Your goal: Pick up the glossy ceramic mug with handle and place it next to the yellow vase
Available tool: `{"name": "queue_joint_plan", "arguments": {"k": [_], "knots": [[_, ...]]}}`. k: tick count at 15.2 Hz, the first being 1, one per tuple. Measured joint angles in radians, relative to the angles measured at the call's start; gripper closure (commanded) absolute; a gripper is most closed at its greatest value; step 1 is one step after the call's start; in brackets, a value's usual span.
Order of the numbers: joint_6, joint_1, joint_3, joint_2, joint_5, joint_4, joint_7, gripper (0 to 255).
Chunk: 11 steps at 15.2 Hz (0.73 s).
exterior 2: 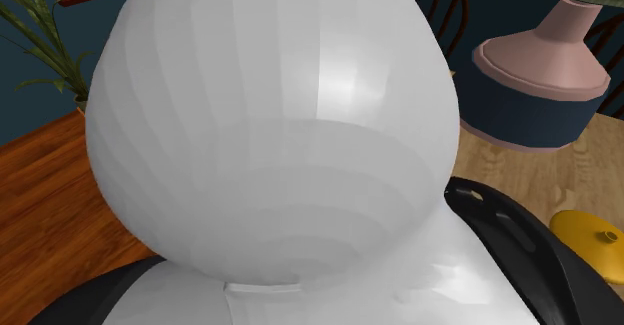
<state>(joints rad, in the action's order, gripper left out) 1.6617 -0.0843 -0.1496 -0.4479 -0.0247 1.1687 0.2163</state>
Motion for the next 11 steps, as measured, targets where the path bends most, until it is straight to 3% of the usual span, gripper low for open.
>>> {"name": "queue_joint_plan", "arguments": {"k": [5,11], "knots": [[-0.063,-0.008,-0.002,-0.008,-0.002,-0.071,0.007,255],[0.029,-0.045,-0.032,0.195,0.015,0.221,0.085,255]]}}
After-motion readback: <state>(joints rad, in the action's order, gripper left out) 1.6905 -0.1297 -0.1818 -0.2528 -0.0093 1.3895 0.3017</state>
